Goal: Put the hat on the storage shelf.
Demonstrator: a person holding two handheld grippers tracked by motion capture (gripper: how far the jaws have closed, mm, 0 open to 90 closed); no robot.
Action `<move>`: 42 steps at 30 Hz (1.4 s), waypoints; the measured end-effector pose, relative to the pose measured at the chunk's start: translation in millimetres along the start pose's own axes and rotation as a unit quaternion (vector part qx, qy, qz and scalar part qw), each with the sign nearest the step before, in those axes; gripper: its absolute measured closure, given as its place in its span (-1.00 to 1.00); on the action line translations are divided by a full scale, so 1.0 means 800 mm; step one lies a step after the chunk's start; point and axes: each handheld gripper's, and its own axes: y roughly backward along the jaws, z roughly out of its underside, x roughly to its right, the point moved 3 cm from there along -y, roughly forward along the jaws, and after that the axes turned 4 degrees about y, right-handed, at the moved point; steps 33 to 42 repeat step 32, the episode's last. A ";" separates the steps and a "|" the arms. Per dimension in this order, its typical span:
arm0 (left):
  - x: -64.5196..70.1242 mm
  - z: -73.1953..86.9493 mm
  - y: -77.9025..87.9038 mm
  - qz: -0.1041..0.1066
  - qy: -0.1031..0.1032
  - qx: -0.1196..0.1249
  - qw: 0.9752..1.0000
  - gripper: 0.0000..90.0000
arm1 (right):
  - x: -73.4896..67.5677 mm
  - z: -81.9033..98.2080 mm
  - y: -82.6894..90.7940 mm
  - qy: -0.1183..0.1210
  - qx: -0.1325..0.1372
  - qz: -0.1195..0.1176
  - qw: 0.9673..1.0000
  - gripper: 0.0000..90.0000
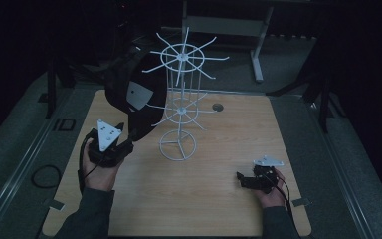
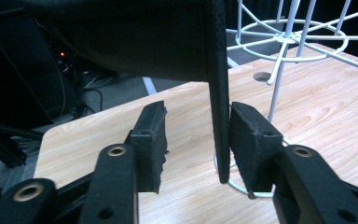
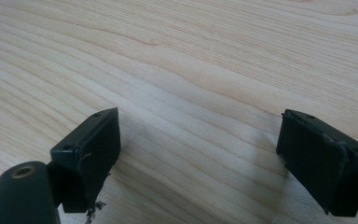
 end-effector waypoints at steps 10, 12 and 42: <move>-0.001 0.002 0.005 0.013 0.020 0.013 1.000 -0.17 | 0.000 0.000 0.000 0.000 0.000 0.000 1.000 -0.71; 0.000 0.003 0.006 0.017 0.025 0.015 0.999 -0.25 | 0.000 0.000 0.000 0.001 0.001 0.000 1.000 -0.71; 0.003 0.009 0.017 0.044 0.046 0.018 0.998 -0.36 | 0.000 0.000 0.000 0.000 0.001 0.000 1.000 -0.71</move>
